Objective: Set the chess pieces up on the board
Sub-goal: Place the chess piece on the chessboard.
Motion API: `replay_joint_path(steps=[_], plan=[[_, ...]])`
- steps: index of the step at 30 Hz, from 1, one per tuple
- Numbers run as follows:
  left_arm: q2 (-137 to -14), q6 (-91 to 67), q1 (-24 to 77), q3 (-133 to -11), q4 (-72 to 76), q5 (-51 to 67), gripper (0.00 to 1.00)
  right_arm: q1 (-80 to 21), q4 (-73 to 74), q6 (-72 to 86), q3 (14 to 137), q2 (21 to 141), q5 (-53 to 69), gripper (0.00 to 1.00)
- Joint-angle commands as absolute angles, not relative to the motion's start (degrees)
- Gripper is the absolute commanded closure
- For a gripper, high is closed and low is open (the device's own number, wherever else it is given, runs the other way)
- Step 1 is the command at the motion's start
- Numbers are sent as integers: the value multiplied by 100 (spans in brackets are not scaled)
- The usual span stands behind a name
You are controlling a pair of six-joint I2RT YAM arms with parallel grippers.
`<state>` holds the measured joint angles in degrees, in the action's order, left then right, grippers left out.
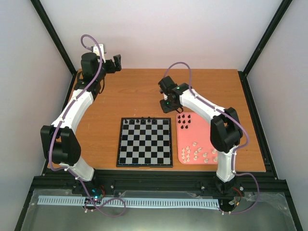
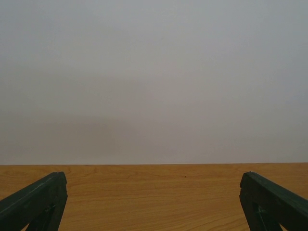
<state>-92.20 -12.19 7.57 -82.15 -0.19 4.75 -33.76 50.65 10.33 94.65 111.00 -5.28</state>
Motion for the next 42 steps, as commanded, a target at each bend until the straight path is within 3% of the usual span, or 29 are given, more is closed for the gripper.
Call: replay_joint_path(steps=[1,16,42], plan=[[-9282,-1178,782,-8507,-49,495,0,-3620,5360,994,9720,11414,-524,93],[-9341,-1199,787,-8536,-53,536,0,-4213,5378,1109,9860,11903,-440,93],[-9329,-1173,782,-8537,-44,497,0,-4220,5125,1099,9730,12217,-368,92]])
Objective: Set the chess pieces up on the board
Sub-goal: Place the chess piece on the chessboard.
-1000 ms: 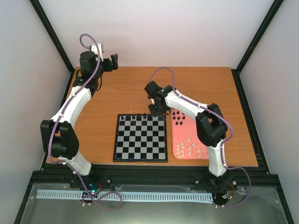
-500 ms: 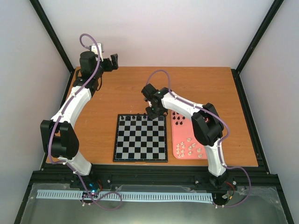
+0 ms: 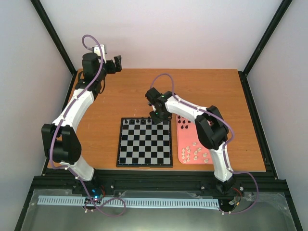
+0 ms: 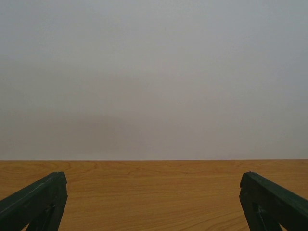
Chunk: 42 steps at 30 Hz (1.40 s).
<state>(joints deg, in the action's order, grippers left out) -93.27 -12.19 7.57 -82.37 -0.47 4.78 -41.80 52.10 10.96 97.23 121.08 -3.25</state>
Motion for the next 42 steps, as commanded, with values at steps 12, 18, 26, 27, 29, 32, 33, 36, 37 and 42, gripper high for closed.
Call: replay_joint_path(steps=[12,18,26,27,29,32,33,36,37,42], plan=[[-9349,-1187,783,-8538,-37,509,0,-4160,5038,1088,9622,12265,-367,92],[-9355,-1185,782,-8541,-32,512,0,-4081,4972,1099,9572,12265,-370,92],[-9352,-1182,783,-8534,-42,491,0,-4068,4945,1083,9532,12289,-301,92],[-9352,-1186,787,-8539,-43,493,0,-4063,4931,1093,9500,12273,-289,92],[-9371,-1185,782,-8544,-38,504,0,-4070,4914,1103,9448,12240,-256,92],[-9369,-1195,784,-8543,-42,512,0,-4070,4896,1116,9407,12188,-224,93],[-9369,-1195,783,-8543,-38,513,0,-4077,4883,1116,9398,12160,-204,92],[-9361,-1193,789,-8535,-48,525,0,-4089,4890,1109,9378,12133,-182,92],[-9353,-1195,794,-8534,-42,523,0,-4095,4894,1108,9382,12137,-187,92],[-9360,-1187,791,-8534,-44,506,0,-4126,4928,1125,9385,12108,-196,92]])
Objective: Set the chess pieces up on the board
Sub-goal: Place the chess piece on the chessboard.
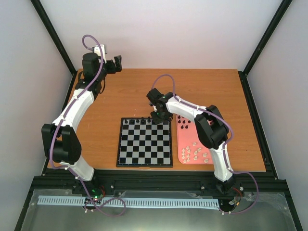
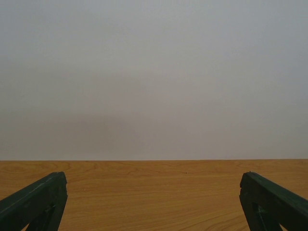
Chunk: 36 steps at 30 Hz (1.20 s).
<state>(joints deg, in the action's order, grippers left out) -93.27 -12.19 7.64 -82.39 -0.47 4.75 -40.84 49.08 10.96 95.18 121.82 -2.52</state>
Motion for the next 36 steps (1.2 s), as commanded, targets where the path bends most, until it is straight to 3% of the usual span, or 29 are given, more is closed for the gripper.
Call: replay_joint_path(steps=[1,20,24,36], plan=[[-9368,-1189,791,-8541,-40,510,0,-4130,4937,1132,9387,12090,-207,92],[-9352,-1195,791,-8538,-49,505,0,-4249,5018,1121,9355,11984,-266,92],[-9356,-1182,792,-8534,-42,509,0,-4254,5027,1117,9336,11941,-377,85],[-9344,-1195,794,-8538,-42,520,0,-4256,5006,1117,9320,11954,-571,85]])
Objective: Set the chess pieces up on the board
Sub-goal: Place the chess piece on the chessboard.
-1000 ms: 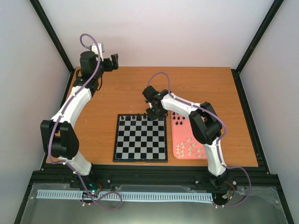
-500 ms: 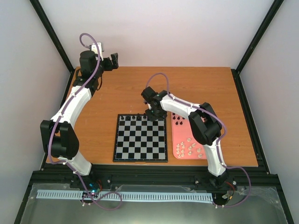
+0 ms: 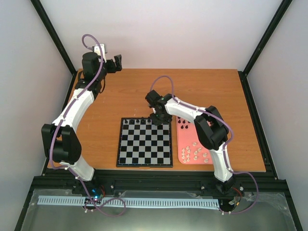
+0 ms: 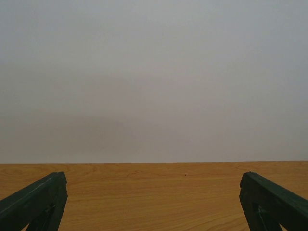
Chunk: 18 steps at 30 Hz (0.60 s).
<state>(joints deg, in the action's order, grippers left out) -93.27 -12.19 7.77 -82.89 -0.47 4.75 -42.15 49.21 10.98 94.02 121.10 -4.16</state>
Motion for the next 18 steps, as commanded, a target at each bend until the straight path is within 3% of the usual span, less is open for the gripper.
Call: replay_joint_path(steps=[1,5,11,18], plan=[[-9355,-1197,791,-8535,-39,519,0,-4254,4994,1121,9319,11948,-575,85],[-9352,-1182,796,-8540,-43,511,0,-4254,4962,1090,9318,11916,-537,84],[-9352,-1180,796,-8528,-42,514,0,-4254,4821,1051,9179,11684,-494,68],[-9390,-1178,800,-8552,-50,514,0,-4258,4756,1013,9150,11564,-499,66]])
